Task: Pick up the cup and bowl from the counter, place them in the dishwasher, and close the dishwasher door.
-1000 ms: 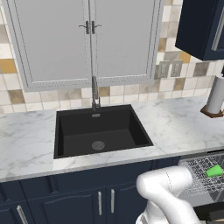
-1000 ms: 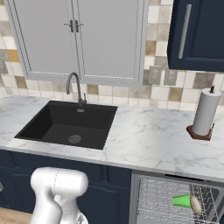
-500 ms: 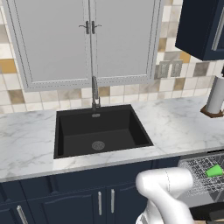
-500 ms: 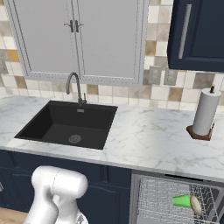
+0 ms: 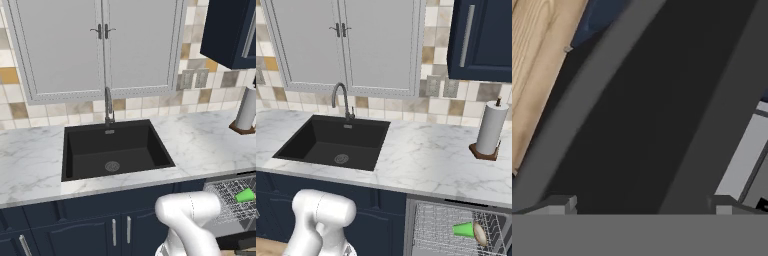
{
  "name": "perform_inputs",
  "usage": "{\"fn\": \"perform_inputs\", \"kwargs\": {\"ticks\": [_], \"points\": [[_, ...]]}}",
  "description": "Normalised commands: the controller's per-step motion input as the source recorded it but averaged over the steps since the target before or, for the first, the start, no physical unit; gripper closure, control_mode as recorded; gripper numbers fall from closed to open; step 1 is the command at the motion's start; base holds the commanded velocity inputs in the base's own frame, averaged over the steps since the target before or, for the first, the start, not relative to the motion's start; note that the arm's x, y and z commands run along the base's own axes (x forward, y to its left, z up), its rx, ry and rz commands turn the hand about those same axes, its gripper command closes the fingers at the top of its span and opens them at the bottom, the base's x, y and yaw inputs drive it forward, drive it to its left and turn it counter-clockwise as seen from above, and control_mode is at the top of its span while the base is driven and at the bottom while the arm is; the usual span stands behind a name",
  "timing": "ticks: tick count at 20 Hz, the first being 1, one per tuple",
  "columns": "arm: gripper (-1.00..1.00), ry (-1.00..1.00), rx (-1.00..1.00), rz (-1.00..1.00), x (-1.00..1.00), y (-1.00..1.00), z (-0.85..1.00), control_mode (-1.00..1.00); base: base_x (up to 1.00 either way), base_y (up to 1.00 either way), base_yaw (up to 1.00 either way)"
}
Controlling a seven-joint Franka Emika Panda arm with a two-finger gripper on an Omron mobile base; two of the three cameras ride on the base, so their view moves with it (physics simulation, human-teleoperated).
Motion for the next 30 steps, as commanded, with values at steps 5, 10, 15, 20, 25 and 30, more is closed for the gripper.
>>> {"fn": "perform_inputs", "kwargs": {"ticks": [5, 10, 15, 20, 25, 30], "points": [[-1.00, -0.40, -0.42, 0.19, 0.00, -0.05, -1.00, -1.00, 0.00, 0.00, 0.00], [-1.00, -0.42, -0.43, 0.19, 0.02, -0.04, -1.00, -1.00, 0.00, 0.00, 0.00], [-1.00, -0.44, -0.46, 0.18, 0.18, 0.00, -1.00, -1.00, 0.00, 0.00, 0.00], [-1.00, -0.43, -0.46, 0.15, 0.55, -0.03, -1.00, -1.00, 0.00, 0.00, 0.00], [-1.00, -0.42, -0.45, 0.14, 0.72, 0.00, -1.00, -1.00, 0.00, 0.00, 0.00], [-1.00, -0.42, -0.43, 0.14, 0.52, 0.00, -1.00, -1.00, 0.00, 0.00, 0.00]]}}
